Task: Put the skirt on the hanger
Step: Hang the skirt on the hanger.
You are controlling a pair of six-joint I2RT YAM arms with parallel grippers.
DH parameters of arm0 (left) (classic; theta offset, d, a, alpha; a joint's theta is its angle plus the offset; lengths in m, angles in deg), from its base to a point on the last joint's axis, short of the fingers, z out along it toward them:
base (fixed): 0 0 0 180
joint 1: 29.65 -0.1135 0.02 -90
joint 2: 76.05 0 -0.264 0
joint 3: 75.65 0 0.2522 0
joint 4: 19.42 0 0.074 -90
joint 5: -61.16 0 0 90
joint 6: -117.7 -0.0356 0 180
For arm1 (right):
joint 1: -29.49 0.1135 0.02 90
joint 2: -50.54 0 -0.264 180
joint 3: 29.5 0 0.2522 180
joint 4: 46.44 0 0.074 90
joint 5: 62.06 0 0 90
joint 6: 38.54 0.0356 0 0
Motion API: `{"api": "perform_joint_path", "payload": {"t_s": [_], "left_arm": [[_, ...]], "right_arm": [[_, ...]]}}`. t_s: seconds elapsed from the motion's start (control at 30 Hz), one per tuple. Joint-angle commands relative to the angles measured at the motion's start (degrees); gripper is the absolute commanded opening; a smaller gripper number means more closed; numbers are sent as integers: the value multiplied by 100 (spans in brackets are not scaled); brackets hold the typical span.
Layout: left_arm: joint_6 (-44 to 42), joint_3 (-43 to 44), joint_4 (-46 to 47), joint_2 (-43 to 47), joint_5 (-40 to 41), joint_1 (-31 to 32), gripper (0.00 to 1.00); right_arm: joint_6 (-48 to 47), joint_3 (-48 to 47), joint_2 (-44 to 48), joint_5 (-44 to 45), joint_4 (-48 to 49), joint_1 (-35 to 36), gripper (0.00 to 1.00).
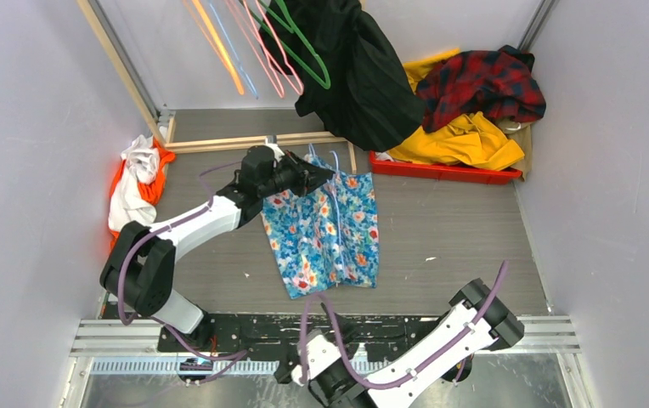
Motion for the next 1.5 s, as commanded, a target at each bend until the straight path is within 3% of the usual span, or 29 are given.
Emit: {"api": "perform_joint_path", "payload": {"t_s": [0.0,0.1,0.27,0.37,0.53,0.67,0.8,0.87,0.97,1.0,1.07,1.13,1.33,1.47], "left_arm": [[-205,60,127,297,-34,-44,0],[-186,44,186,272,-105,-57,0],[-279,41,146,374,-267,-168,0],[-373,151,41,324,-338,-184,0],[-377,171,98,224,-380,-184,0],[-394,183,108,153,-378,-193,0],[-436,199,98,127,-396,-193,0],[-475,186,57,145,-404,-202,0],[-550,158,-17,174,-389,-211,0],[-556,158,-19,167,-394,-215,0],[-564,166,-15,158,-398,-220,0],[-586,164,-33,170,-414,-215,0],[-691,157,-202,316,-387,-218,0],[-790,155,-379,437,-304,-219,0]], "right_arm": [[-1189,-846,-285,2138,-616,-181,100],[-1298,-1114,-474,2152,-665,-608,100],[-802,-789,758,2159,-555,-654,100],[-1293,-797,1449,2134,-649,-711,100],[-1712,-710,2966,2149,-599,66,100],[-899,-362,3268,2027,-659,316,100],[493,858,3873,1805,-566,360,100],[475,1450,4047,1798,-161,660,100],[-1078,2015,3843,1567,1586,785,100],[-818,2081,3661,1533,1397,792,100],[2025,2321,3231,1602,-433,792,100],[3179,2948,3183,1984,-665,1009,100],[4492,4374,3510,2143,-600,963,100],[3745,3909,3298,1472,-625,969,100]]}}
